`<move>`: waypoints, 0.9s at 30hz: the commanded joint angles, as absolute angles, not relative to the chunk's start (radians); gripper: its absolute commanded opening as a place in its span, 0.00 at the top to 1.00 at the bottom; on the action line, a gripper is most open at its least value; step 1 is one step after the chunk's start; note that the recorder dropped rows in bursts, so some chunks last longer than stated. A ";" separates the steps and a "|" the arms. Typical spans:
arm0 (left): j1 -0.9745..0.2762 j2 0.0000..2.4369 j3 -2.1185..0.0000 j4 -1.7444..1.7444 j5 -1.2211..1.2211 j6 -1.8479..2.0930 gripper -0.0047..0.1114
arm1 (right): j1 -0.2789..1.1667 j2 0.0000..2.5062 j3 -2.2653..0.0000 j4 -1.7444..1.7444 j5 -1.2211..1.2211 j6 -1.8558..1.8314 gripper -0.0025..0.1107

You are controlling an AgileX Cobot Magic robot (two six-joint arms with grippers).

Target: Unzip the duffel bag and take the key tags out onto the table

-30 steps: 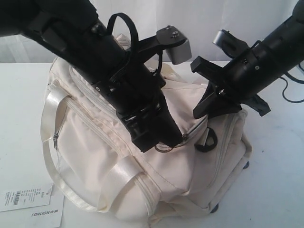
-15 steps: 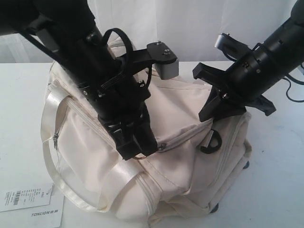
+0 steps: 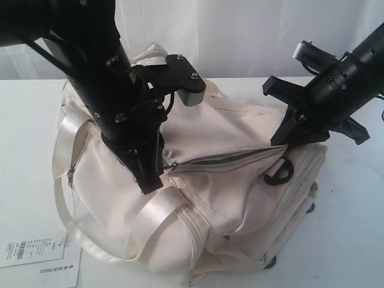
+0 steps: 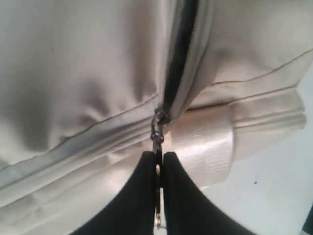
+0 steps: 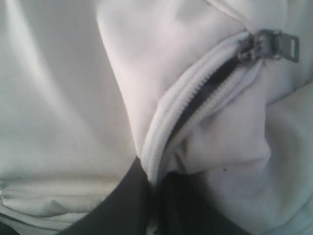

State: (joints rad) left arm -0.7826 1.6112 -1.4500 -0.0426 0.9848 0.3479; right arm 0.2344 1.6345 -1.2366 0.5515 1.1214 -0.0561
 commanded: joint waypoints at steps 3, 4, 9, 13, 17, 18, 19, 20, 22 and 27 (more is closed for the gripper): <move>-0.779 1.594 -1.444 0.157 1.090 0.276 0.96 | 0.196 1.630 -1.244 0.467 1.057 -0.155 0.98; -0.779 1.594 -1.444 0.151 1.090 0.276 0.96 | 0.196 1.630 -1.244 0.491 1.063 -0.177 0.98; -0.779 1.594 -1.444 0.082 1.099 0.276 0.96 | 0.198 1.583 -1.244 0.615 1.112 -0.372 0.98; -0.779 1.594 -1.444 0.080 1.099 0.279 0.96 | 0.198 1.481 -1.244 0.620 1.087 -0.407 0.95; -0.779 1.594 -1.444 0.078 1.084 0.289 0.96 | 0.198 1.397 -1.244 0.618 1.093 -0.407 0.77; -0.779 1.594 -1.444 0.078 1.080 0.289 0.96 | 0.198 1.386 -1.244 0.616 1.099 -0.407 0.71; -0.779 1.594 -1.444 0.076 1.078 0.289 0.96 | 0.198 1.378 -1.244 0.616 1.104 -0.409 0.66; -0.779 1.594 -1.444 0.072 1.076 0.289 0.96 | 0.198 1.376 -1.244 0.615 1.110 -0.418 0.61; -0.779 1.594 -1.444 0.057 1.069 0.289 0.96 | 0.198 1.374 -1.244 0.611 1.131 -0.423 0.51; -0.779 1.594 -1.444 0.050 1.069 0.291 0.96 | 0.243 1.364 -1.244 0.742 1.221 -0.691 0.46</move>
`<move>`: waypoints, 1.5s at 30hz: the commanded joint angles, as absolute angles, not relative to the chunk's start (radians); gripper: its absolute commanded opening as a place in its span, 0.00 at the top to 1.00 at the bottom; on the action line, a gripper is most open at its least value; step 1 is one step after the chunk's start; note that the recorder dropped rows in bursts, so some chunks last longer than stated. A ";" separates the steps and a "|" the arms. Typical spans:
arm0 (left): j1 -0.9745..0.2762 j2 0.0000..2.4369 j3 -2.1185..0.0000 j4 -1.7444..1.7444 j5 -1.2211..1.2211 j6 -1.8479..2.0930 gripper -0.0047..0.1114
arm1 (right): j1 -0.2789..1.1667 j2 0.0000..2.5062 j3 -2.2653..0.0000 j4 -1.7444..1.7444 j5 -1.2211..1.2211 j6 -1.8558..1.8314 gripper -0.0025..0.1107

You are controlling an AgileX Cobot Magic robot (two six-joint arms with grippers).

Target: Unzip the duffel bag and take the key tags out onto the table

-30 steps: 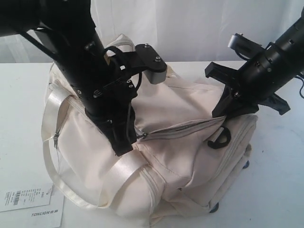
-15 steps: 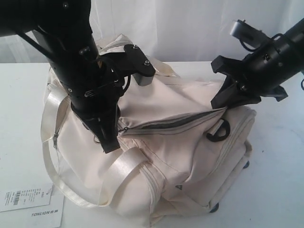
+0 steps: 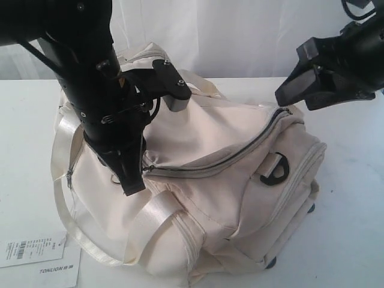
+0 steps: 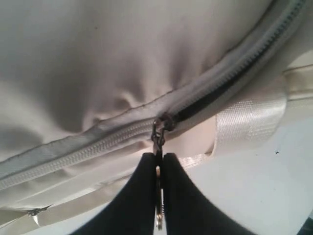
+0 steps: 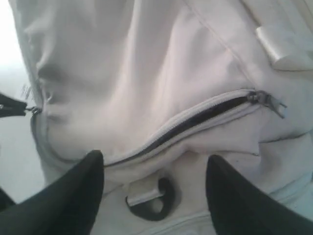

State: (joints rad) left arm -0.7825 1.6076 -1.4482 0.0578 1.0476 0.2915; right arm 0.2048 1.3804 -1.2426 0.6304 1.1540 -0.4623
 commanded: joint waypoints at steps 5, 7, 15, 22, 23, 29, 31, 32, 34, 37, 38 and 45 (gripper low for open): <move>-0.779 1.594 -1.444 0.048 1.069 0.291 0.96 | 0.386 1.311 -1.244 0.741 1.221 -0.999 0.50; -0.779 1.594 -1.444 0.046 1.069 0.291 0.96 | 0.428 1.290 -1.244 0.646 1.221 -1.025 0.51; -0.779 1.594 -1.444 0.042 1.063 0.291 0.96 | 0.617 1.269 -1.178 0.411 1.102 -1.094 0.51; -0.779 1.594 -1.444 0.037 1.063 0.291 0.96 | 0.703 1.280 -1.078 0.336 0.887 -1.094 0.43; -0.779 1.594 -1.444 0.037 1.063 0.291 0.96 | 0.706 1.285 -1.071 0.338 0.869 -1.094 0.42; -0.779 1.594 -1.444 0.037 1.063 0.291 0.96 | 0.708 1.326 -1.023 0.338 0.777 -1.094 0.36; -0.779 1.594 -1.444 0.037 1.063 0.291 0.96 | 0.708 1.342 -1.013 0.338 0.777 -1.094 0.37; -0.779 1.594 -1.444 0.037 1.063 0.291 0.96 | 0.708 1.352 -1.009 0.338 0.781 -1.094 0.38; -0.779 1.594 -1.444 0.037 1.063 0.291 0.96 | 0.708 1.366 -1.001 0.338 0.783 -1.094 0.43; -0.779 1.594 -1.444 0.037 1.063 0.291 0.96 | 0.708 1.385 -0.999 0.340 0.808 -1.094 0.56; -0.779 1.594 -1.444 0.035 1.063 0.291 0.96 | 0.708 1.389 -0.999 0.340 0.820 -1.094 0.61; -0.779 1.594 -1.444 0.038 1.063 0.289 0.96 | 0.708 1.397 -0.999 0.254 0.882 -1.008 0.98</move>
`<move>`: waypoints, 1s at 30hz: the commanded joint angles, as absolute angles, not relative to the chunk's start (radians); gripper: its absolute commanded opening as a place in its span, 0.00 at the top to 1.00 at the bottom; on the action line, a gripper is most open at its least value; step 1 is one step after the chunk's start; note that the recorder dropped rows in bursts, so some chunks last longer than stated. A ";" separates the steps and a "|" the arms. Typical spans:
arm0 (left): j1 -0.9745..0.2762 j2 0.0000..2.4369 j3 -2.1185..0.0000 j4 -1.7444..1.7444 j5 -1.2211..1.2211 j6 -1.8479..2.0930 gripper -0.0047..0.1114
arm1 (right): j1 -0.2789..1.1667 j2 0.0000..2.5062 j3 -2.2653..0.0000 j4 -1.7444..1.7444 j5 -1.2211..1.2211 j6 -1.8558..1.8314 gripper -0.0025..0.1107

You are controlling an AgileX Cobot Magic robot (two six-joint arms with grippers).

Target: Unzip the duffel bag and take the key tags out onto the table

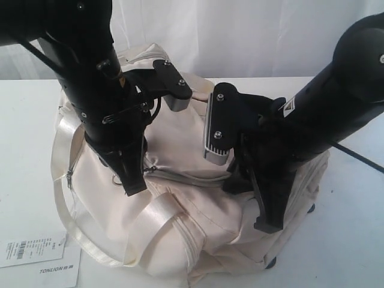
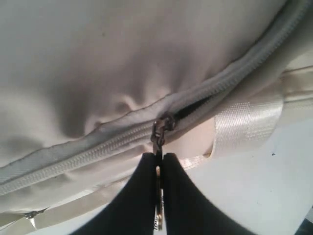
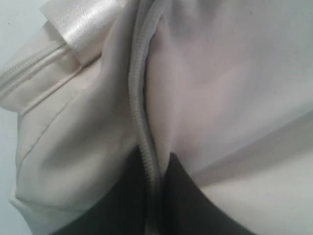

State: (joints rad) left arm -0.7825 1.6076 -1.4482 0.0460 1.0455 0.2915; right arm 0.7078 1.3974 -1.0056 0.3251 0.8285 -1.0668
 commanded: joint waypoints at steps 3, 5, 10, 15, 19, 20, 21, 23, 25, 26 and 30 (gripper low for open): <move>-0.779 1.594 -1.444 0.047 1.063 0.289 0.96 | 0.708 1.397 -0.999 0.174 0.892 -0.954 0.98; -0.779 1.594 -1.444 0.066 1.065 0.289 0.96 | 0.708 1.397 -0.999 0.126 0.894 -0.918 0.98; -0.779 1.594 -1.444 0.216 1.063 0.202 0.96 | 0.708 1.397 -0.999 0.000 0.910 -0.827 0.98; -0.778 1.594 -1.444 0.324 1.067 0.168 0.96 | 0.708 1.397 -0.999 -0.064 0.912 -0.768 0.98; -0.744 1.594 -1.444 0.365 1.063 0.156 0.96 | 0.708 1.397 -0.999 -0.072 0.919 -0.756 0.98; -0.728 1.594 -1.444 0.370 1.063 0.156 0.96 | 0.708 1.397 -0.999 -0.072 0.921 -0.756 0.98; -0.709 1.594 -1.444 0.375 1.061 0.156 0.96 | 0.708 1.397 -0.999 -0.072 0.921 -0.756 0.98; -0.672 1.594 -1.444 0.379 1.059 0.156 0.96 | 0.708 1.397 -0.999 -0.072 0.921 -0.754 0.98; -0.631 1.594 -1.444 0.380 1.045 0.160 0.96 | 0.708 1.397 -0.999 -0.072 0.921 -0.754 0.98; -0.615 1.594 -1.444 0.382 1.038 0.165 0.96 | 0.708 1.397 -0.999 -0.072 0.921 -0.754 0.98; -0.548 1.594 -1.444 0.382 1.003 0.179 0.96 | 0.708 1.397 -0.999 -0.113 0.921 -0.728 0.98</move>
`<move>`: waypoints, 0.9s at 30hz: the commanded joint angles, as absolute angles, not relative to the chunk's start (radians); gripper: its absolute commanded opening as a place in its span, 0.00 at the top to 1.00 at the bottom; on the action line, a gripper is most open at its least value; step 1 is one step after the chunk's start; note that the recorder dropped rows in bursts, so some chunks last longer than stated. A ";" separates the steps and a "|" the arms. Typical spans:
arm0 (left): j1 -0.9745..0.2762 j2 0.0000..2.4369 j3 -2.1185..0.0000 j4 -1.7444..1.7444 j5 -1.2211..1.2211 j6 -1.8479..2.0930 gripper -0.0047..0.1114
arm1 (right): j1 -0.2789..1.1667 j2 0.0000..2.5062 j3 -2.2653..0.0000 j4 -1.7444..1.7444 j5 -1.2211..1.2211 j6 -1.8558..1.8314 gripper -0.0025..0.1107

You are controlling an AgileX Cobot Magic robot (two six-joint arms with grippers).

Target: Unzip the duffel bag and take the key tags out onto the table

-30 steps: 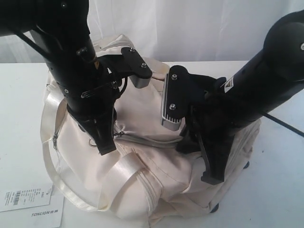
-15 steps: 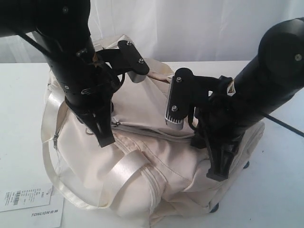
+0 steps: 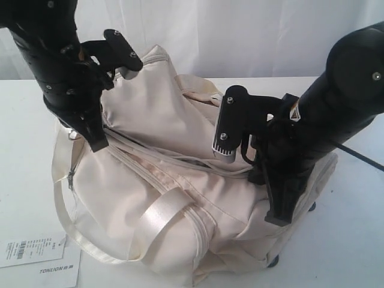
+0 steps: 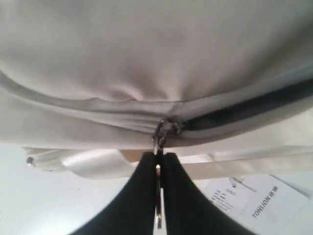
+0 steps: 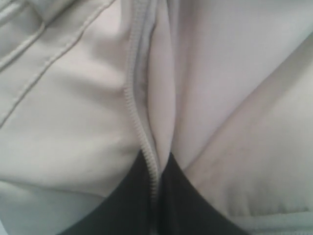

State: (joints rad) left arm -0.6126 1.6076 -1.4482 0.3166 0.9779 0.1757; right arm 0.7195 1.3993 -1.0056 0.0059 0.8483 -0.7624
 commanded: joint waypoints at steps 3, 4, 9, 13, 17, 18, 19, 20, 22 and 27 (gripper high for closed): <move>-0.512 1.594 -1.444 0.375 0.985 0.182 0.96 | 0.706 1.397 -0.999 -0.249 0.916 -0.591 0.98; -0.504 1.594 -1.444 0.375 0.977 0.186 0.96 | 0.706 1.397 -0.999 -0.307 0.916 -0.536 0.98; -0.457 1.594 -1.444 0.368 0.887 0.208 0.96 | 0.706 1.397 -0.999 -0.467 0.923 -0.389 0.98; -0.431 1.594 -1.444 0.340 0.892 0.208 0.96 | 0.681 1.397 -0.999 -0.586 0.942 -0.379 0.98; -0.431 1.594 -1.444 0.300 0.936 0.234 0.96 | 0.588 1.397 -0.999 -0.597 0.851 -0.299 0.98; -0.431 1.594 -1.444 0.249 0.964 0.274 0.96 | 0.586 1.397 -0.999 -0.560 0.834 -0.237 0.98; -0.431 1.594 -1.444 0.204 0.977 0.299 0.96 | 0.586 1.391 -1.001 -0.492 0.819 -0.239 0.96; -0.431 1.594 -1.444 0.162 0.983 0.322 0.96 | 0.586 1.383 -1.001 -0.429 0.800 -0.246 0.92; -0.431 1.594 -1.444 0.102 0.995 0.363 0.96 | 0.588 1.356 -1.003 -0.318 0.799 -0.268 0.74; -0.431 1.594 -1.444 0.045 0.999 0.384 0.96 | 0.622 1.232 -1.005 -0.254 0.794 -0.295 0.30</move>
State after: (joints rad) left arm -0.4371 1.6076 -1.4482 0.0609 0.9565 0.3755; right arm 0.6015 1.2824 -1.0056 -0.2705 0.7863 -0.2731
